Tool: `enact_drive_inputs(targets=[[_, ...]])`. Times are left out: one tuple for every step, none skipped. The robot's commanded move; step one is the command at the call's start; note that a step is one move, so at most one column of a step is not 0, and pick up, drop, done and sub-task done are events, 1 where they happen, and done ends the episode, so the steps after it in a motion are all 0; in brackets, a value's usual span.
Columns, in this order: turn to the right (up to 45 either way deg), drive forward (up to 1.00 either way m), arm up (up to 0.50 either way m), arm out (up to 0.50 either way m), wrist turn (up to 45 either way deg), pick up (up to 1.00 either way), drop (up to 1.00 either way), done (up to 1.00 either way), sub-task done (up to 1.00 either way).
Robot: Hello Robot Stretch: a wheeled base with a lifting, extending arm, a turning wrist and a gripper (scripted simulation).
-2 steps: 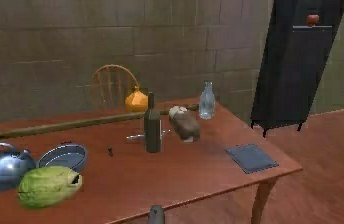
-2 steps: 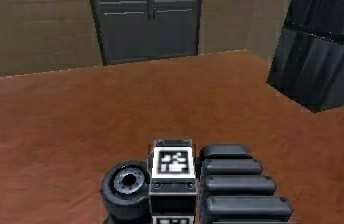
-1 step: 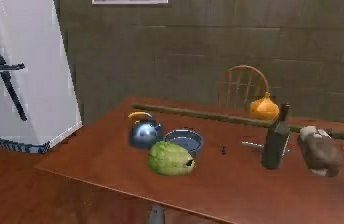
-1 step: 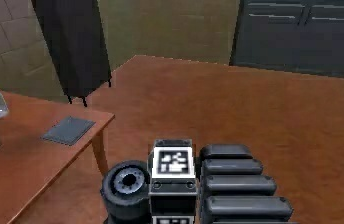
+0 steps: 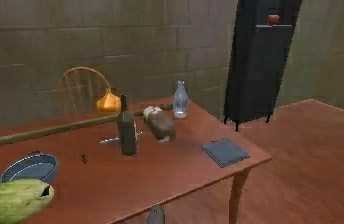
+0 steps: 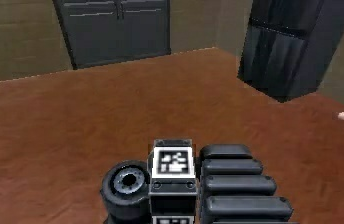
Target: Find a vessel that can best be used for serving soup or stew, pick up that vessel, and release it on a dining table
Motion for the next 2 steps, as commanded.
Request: enact_drive_inputs(targets=[[45.0,0.00,0.00,0.00,0.0,0.00,0.00,0.00,0.00],[39.0,0.00,0.00,0.00,0.0,0.00,0.00,0.00,0.00]])
